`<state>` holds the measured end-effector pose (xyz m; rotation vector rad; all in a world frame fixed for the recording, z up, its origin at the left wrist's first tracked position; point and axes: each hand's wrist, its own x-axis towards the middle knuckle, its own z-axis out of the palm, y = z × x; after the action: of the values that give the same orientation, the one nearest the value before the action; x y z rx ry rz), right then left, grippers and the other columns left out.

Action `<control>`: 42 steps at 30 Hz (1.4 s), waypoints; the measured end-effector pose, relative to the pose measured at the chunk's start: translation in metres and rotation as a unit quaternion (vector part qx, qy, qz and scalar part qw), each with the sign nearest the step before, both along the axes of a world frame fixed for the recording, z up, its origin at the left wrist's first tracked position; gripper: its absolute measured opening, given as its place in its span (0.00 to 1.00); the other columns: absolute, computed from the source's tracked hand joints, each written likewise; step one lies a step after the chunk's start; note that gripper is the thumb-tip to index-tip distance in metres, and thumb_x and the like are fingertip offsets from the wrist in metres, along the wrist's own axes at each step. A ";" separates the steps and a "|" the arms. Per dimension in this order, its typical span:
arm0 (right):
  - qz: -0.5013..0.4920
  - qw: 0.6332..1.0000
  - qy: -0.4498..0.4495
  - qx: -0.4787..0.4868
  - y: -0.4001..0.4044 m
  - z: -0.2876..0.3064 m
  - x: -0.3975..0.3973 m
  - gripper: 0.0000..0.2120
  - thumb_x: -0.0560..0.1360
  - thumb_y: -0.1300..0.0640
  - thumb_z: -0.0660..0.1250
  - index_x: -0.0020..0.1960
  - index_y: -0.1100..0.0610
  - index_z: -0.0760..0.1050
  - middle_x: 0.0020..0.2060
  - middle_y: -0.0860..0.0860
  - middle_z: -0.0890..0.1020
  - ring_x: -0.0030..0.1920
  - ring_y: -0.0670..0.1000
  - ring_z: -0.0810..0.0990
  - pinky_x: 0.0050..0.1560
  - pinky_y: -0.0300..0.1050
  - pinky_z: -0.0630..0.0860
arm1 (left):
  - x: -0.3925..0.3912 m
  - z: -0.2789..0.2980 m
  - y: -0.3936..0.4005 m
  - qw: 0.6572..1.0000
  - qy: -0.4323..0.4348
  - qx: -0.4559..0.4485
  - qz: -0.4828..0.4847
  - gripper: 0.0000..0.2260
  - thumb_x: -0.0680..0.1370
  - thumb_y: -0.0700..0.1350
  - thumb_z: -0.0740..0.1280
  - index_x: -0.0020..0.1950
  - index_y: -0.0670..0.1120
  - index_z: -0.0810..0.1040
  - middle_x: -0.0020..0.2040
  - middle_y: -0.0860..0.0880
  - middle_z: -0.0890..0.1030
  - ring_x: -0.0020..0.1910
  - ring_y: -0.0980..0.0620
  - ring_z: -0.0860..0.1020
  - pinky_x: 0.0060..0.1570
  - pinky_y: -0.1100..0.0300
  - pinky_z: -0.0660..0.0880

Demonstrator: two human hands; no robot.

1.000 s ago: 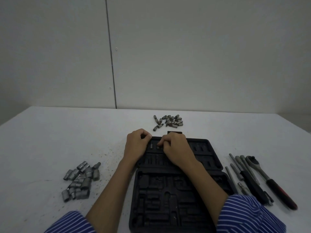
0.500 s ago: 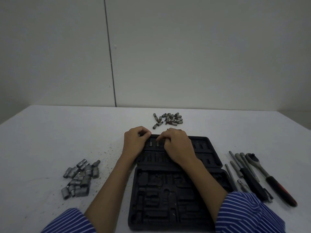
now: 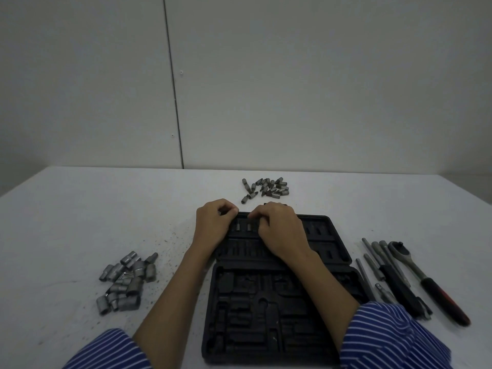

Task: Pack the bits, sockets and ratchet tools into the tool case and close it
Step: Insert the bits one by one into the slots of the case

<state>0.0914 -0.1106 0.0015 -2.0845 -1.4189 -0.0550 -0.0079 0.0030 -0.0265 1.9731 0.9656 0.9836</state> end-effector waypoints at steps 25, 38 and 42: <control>-0.060 0.994 -0.072 -0.053 0.005 -0.012 0.004 0.19 0.77 0.56 0.58 0.68 0.54 0.69 0.64 0.49 0.73 0.66 0.51 0.66 0.67 0.46 0.60 | 0.017 0.011 0.011 0.989 0.138 0.055 -0.011 0.06 0.76 0.44 0.64 0.50 0.46 0.78 0.49 0.49 0.80 0.48 0.51 0.77 0.49 0.55 0.75; -0.040 0.994 -0.074 -0.070 0.006 -0.010 0.006 0.19 0.78 0.58 0.57 0.68 0.57 0.67 0.64 0.50 0.73 0.66 0.52 0.66 0.62 0.42 0.66 | 0.051 0.021 0.021 0.953 0.275 0.119 0.045 0.12 0.76 0.48 0.63 0.53 0.41 0.77 0.52 0.45 0.78 0.54 0.46 0.74 0.46 0.55 0.70; -0.040 0.994 -0.076 -0.068 0.007 -0.011 0.006 0.19 0.78 0.58 0.57 0.68 0.57 0.67 0.65 0.50 0.72 0.66 0.52 0.66 0.62 0.43 0.66 | 0.056 0.015 0.021 0.945 0.286 0.143 0.065 0.10 0.75 0.47 0.63 0.47 0.41 0.79 0.48 0.46 0.79 0.50 0.47 0.75 0.41 0.56 0.70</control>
<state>0.0973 -0.1039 -0.0095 -2.2922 -1.4632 -0.1574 0.0481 0.0245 -0.0116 2.5431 1.3384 0.6471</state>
